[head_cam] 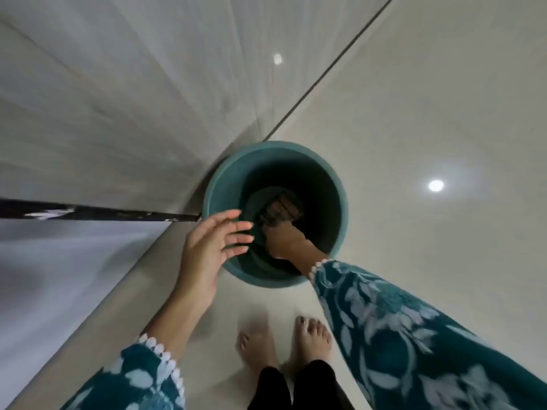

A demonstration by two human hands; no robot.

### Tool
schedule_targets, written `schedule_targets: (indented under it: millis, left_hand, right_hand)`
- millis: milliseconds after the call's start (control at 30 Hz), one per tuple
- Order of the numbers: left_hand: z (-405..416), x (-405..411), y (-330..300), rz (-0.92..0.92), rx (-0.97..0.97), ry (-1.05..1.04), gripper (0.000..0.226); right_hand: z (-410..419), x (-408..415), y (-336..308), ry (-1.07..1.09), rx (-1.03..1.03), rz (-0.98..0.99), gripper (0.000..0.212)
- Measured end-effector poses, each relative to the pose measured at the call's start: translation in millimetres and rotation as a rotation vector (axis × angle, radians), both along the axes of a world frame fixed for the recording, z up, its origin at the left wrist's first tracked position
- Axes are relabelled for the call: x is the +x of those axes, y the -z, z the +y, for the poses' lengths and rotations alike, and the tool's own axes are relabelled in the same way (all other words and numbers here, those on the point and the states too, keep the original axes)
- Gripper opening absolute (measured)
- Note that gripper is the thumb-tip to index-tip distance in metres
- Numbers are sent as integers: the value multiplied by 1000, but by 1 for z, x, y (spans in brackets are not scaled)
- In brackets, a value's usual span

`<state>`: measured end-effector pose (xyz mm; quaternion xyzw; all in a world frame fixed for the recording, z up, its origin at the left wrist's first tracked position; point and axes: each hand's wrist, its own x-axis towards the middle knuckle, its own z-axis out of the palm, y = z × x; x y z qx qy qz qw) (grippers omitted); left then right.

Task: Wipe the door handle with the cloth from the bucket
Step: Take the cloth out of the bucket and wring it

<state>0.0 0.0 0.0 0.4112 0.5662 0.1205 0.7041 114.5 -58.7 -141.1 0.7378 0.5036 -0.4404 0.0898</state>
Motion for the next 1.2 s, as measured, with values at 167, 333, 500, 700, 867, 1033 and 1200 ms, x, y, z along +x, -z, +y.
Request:
schedule_targets:
  millis: [167, 333, 500, 700, 867, 1033, 1200]
  left_hand:
    - [13, 0, 47, -27, 94, 172, 21]
    - [14, -7, 32, 4, 64, 84, 22]
    - [1, -14, -51, 22, 22, -46, 22]
    - [-19, -31, -208, 217, 392, 179, 28]
    - [-29, -60, -342, 381, 910, 430, 85]
    - [-61, -111, -448, 338, 832, 295, 65]
    - [-97, -200, -507, 227, 395, -230, 16]
  right_hand:
    - [16, -11, 82, -129, -201, -153, 57]
    - [10, 12, 55, -81, -118, -117, 62]
    - [-10, 34, -84, 19, 76, -69, 60]
    - [-46, 31, -313, -71, 523, 43, 44]
    - [-54, 6, -506, -221, 778, 37, 39]
    - [-59, -49, -635, -291, 971, 170, 28]
    - [-67, -136, -662, -335, 1134, 275, 27]
